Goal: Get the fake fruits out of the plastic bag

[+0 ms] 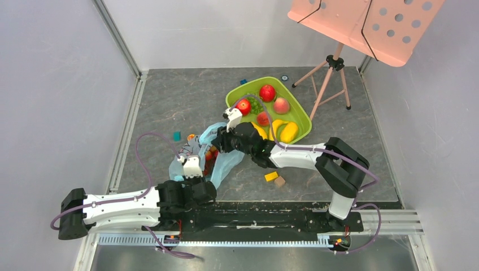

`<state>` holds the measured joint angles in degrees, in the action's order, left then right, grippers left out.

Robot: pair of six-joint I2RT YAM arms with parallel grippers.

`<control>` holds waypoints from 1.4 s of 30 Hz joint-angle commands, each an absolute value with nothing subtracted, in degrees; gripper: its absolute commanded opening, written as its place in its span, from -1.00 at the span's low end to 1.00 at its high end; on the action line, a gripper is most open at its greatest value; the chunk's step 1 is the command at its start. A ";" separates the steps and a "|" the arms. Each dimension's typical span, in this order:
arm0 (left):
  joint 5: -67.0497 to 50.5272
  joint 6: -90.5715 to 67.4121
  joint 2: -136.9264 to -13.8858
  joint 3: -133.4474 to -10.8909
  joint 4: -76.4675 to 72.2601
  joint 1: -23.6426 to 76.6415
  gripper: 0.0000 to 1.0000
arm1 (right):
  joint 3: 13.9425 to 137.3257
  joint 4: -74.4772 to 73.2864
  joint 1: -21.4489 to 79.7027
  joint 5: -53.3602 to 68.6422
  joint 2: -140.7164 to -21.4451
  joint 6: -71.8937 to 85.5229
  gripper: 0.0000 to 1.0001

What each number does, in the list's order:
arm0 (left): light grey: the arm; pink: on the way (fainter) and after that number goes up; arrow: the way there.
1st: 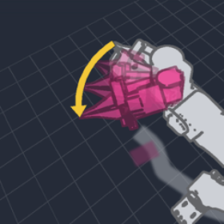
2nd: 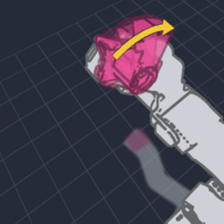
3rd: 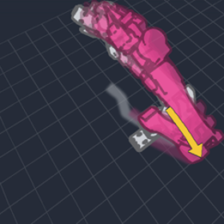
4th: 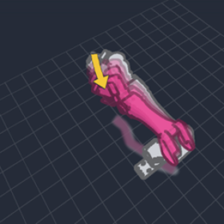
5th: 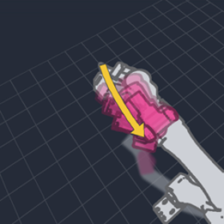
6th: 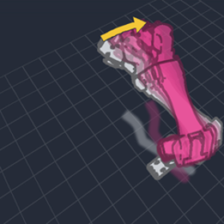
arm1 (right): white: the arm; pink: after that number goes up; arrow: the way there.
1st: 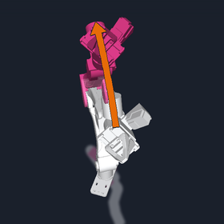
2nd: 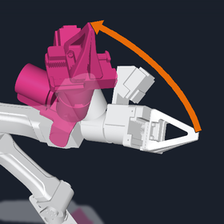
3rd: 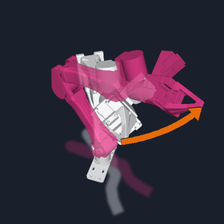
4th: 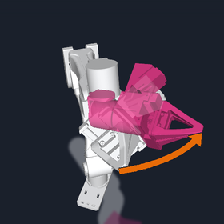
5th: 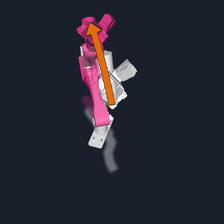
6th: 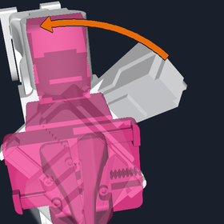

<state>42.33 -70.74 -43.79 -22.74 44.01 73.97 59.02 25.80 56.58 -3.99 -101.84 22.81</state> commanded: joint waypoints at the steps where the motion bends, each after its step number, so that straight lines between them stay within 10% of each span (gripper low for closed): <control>1: 45.44 -73.97 -43.41 -22.29 42.89 74.31 -0.96 | 59.61 25.40 53.11 -4.47 -101.50 20.23 -0.12; 15: 47.28 -77.40 -42.95 -20.58 42.81 74.44 -0.96 | 43.14 35.97 59.39 7.46 -94.11 24.91 -0.03; 42: 47.20 -77.89 -41.37 -19.32 42.89 74.39 -0.96 | 48.63 44.34 61.31 4.68 -109.30 44.20 0.13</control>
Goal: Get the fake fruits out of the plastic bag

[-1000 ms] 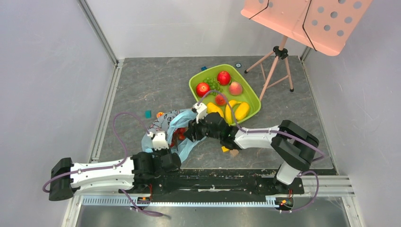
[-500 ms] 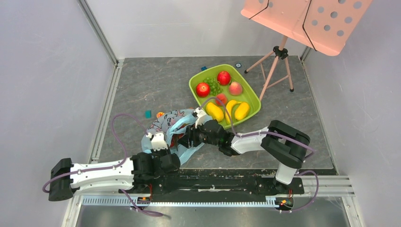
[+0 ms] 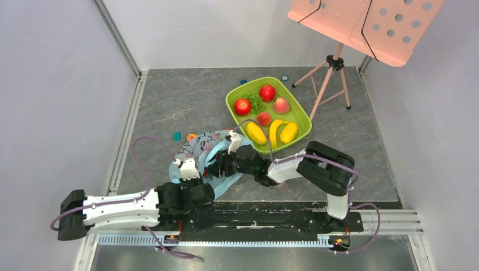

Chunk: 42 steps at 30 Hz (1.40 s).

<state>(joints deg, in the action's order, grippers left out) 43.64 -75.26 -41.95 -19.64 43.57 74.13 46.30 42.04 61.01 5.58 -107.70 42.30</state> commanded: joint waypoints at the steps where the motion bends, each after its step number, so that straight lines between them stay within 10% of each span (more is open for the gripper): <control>1: 47.20 -77.92 -41.37 -19.33 42.91 74.44 -0.96 | 48.83 44.15 61.27 4.71 -109.62 44.23 0.09; 18: 47.25 -78.00 -41.41 -19.25 42.89 74.38 -0.96 | 44.36 53.10 61.35 8.90 -105.34 45.81 -0.89; 42: 47.42 -78.98 -41.03 -19.16 43.53 74.43 -0.96 | 34.45 25.30 61.38 3.10 -76.09 32.18 -1.00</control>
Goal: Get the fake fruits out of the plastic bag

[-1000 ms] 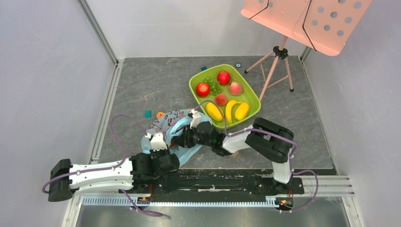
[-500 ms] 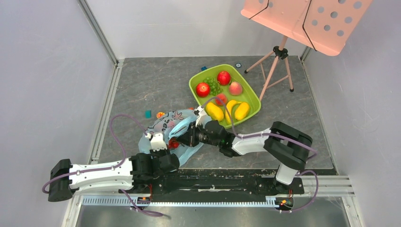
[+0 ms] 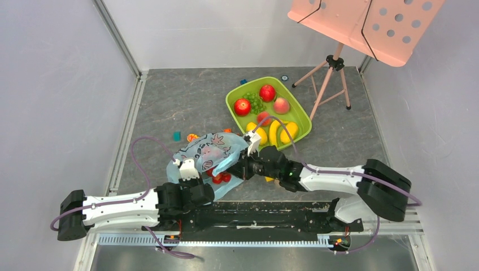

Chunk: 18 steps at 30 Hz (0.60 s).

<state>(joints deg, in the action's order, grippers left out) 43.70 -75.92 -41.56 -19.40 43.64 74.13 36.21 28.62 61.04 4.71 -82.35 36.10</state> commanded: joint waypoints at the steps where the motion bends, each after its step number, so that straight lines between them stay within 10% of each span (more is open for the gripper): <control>1: 47.46 -78.93 -41.04 -19.11 43.58 74.42 -0.96 | 33.82 24.14 61.36 3.18 -74.87 31.64 -1.00; 18: 46.80 -78.93 -40.88 -19.16 43.59 74.42 -0.96 | 30.42 8.91 61.37 3.51 -55.09 27.83 -1.00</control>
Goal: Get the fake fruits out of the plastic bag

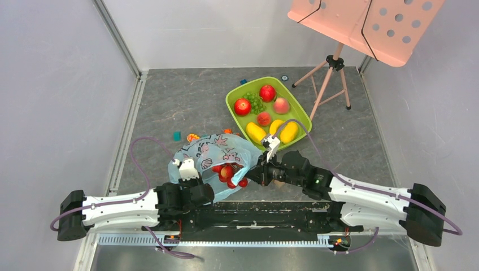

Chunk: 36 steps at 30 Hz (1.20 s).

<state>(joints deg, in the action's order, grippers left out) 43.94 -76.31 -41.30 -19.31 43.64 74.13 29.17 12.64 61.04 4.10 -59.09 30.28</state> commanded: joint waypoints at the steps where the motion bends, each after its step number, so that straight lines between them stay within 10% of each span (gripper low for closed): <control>1: 46.76 -78.96 -40.75 -19.05 43.59 74.43 -0.96 | 30.72 7.32 61.35 3.38 -54.14 27.29 -1.00; 36: 47.20 -79.72 -38.87 -19.20 44.82 74.44 -0.96 | 44.39 -19.71 61.27 12.73 -37.67 25.26 -1.00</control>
